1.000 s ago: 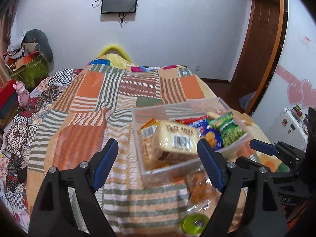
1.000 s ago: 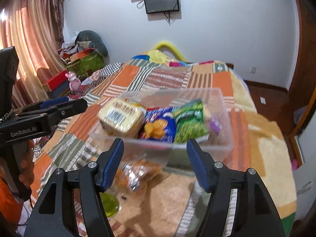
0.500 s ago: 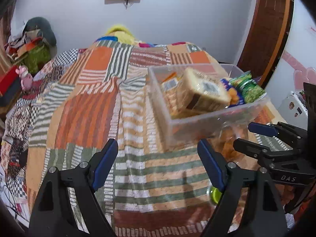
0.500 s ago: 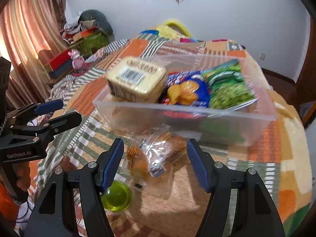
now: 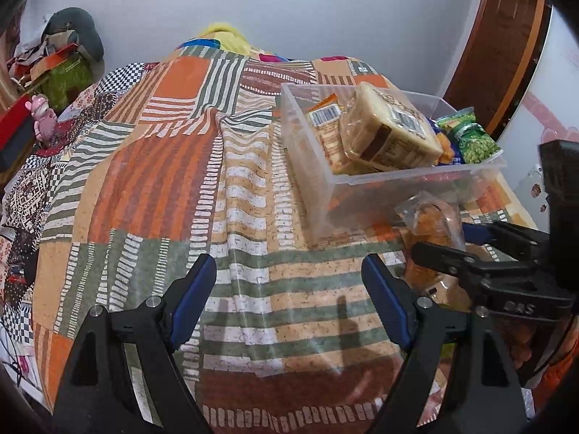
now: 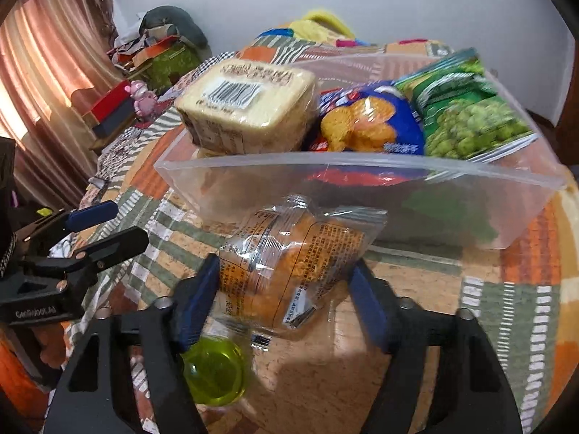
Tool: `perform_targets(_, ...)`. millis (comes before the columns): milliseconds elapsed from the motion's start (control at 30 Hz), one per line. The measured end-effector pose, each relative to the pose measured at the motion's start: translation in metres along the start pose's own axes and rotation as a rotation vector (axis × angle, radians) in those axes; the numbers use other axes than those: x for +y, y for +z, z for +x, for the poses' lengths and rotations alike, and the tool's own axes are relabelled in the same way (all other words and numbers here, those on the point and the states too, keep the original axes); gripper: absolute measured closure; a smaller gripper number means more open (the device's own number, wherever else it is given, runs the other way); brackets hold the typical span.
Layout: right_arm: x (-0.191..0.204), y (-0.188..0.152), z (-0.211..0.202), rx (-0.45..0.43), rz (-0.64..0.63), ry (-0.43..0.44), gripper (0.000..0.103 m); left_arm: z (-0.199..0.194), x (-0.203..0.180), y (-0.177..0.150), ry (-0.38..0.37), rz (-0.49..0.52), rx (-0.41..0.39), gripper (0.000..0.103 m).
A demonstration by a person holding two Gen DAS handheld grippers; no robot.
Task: Organize snacks
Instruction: 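Grasp the green-capped bottle with the left gripper while the right grasps the bagged pastry, then lower the bottle and bagged pastry into the clear box, open both grippers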
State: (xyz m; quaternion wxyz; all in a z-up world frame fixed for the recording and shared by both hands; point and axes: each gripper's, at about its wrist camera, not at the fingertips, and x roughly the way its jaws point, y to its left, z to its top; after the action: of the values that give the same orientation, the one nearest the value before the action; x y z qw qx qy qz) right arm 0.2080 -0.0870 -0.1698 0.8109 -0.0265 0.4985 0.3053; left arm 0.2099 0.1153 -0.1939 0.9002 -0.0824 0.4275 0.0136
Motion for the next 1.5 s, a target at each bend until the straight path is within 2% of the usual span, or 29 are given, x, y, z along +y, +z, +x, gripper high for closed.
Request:
perform_targets(167, 0.002, -0.004, -0.009, -0.029, -0.009, -0.011, 0.052, -0.010, -0.010, -0.004, -0.014, 0.007, -0.001, 0.020)
perform_targets(567, -0.014, -0.013, -0.074, -0.151, -0.002, -0.052, 0.053, -0.026, -0.068, -0.020, -0.116, 0.082, 0.039, 0.022)
perform_targets(667, -0.018, -0.014, -0.082, -0.170, 0.004, -0.056, 0.053, -0.018, -0.085, -0.028, -0.141, 0.114, 0.078, 0.032)
perform_targets(733, -0.020, -0.014, -0.085, -0.176, 0.010, -0.056, 0.053, -0.011, -0.091, -0.033, -0.152, 0.125, 0.113, 0.044)
perform_targets(833, -0.023, -0.015, -0.089, -0.184, 0.012, -0.063, 0.053, 0.005, -0.096, -0.040, -0.161, 0.119, 0.170, 0.056)
perform_targets(867, -0.023, -0.015, -0.090, -0.186, 0.011, -0.065, 0.053, 0.007, -0.095, -0.042, -0.166, 0.114, 0.179, 0.056)
perform_targets(1167, -0.031, -0.015, -0.095, -0.198, 0.027, -0.073, 0.053, 0.000, -0.098, -0.037, -0.136, 0.121, 0.128, 0.057)
perform_targets(1367, -0.032, -0.008, -0.101, -0.222, 0.024, -0.076, 0.053, -0.021, -0.091, -0.006, -0.127, 0.108, 0.048, 0.057)
perform_targets(1500, -0.034, 0.002, -0.107, -0.251, 0.018, -0.076, 0.053, -0.037, -0.092, 0.026, -0.128, 0.104, -0.027, 0.057)
